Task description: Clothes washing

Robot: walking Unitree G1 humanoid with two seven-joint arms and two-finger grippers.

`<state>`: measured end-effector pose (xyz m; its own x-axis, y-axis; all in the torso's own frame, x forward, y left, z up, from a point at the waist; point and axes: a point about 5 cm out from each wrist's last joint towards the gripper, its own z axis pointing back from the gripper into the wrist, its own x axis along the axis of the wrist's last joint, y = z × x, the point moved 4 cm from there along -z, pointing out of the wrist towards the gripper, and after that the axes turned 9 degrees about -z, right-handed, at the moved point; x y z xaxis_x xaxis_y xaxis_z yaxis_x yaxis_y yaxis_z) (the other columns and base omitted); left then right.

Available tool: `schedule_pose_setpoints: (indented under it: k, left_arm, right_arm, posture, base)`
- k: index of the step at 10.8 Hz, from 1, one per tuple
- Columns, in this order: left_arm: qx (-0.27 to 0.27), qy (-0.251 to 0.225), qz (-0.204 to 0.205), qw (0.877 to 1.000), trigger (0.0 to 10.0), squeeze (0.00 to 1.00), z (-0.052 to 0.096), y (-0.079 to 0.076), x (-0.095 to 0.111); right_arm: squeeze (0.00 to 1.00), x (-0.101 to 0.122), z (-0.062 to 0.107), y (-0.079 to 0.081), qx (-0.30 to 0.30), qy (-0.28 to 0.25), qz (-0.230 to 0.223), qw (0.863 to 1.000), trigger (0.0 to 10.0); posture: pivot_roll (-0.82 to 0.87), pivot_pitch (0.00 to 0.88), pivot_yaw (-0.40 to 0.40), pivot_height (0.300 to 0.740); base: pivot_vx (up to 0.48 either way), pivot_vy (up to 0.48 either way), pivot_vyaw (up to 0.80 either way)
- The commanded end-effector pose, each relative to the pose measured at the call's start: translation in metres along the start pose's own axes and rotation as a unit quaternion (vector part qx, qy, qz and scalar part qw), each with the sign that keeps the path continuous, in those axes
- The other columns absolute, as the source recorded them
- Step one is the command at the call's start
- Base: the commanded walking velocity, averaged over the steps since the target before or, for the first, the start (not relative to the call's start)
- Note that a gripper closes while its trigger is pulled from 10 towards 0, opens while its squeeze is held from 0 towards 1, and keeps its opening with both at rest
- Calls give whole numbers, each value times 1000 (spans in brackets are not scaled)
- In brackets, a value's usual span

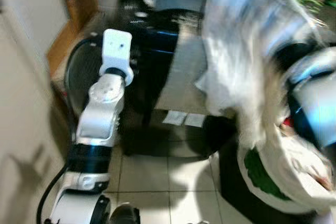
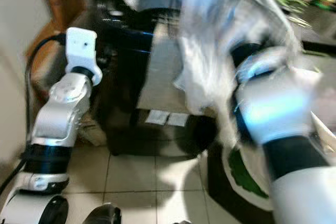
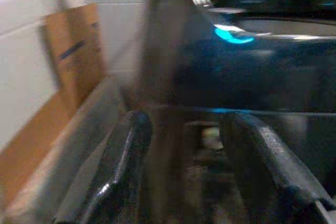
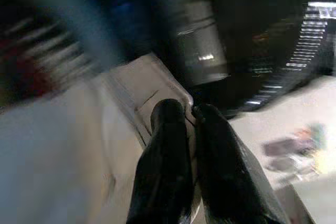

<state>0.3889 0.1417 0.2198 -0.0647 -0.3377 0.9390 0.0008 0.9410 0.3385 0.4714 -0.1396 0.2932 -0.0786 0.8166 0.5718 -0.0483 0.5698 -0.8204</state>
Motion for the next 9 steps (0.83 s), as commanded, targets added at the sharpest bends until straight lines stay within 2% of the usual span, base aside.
schedule_pose_setpoints:
  k: [1,2,3,4,5,6,8,9]
  left_arm:
    - [-11,-6,-7,1000,10000,0,3,-6,6]
    - [-13,-3,-15,1000,10000,0,6,-4,6]
    - [-13,2,-16,1000,10000,0,9,-2,6]
    - [-17,7,-18,1000,10000,0,10,-3,5]
    - [-23,8,-18,1000,10000,0,11,-6,5]
    - [-31,8,-17,999,10000,0,10,-10,8]
    - [-33,7,-16,999,10000,0,11,-10,11]
    - [-33,4,-18,999,10000,0,10,-9,12]
  right_arm:
    - [0,-16,2,-2,9,28,19,999,0]
    - [0,-38,4,14,20,58,-7,998,0]
    - [0,-55,8,23,33,88,-54,994,8784]
    - [51,-67,10,27,24,105,-107,988,10000]
    - [1000,-71,11,29,26,110,-115,987,10000]
    - [1000,-79,13,29,15,116,-122,986,10000]
    - [1000,-90,16,29,6,127,-142,982,10000]
    - [1000,-92,17,29,-4,124,-168,978,10000]
  posture:
    - [263,0,-144,740]
    - [266,0,-136,740]
    - [265,0,-132,740]
    - [256,0,-122,740]
    - [250,0,-116,740]
    - [242,0,-110,740]
    - [240,0,-107,740]
    - [241,0,-107,740]
  base:
    - [0,0,0]
    - [0,0,0]
    - [0,0,0]
    - [0,0,0]
    - [0,0,0]
    - [0,0,0]
    - [0,0,0]
    - [0,0,0]
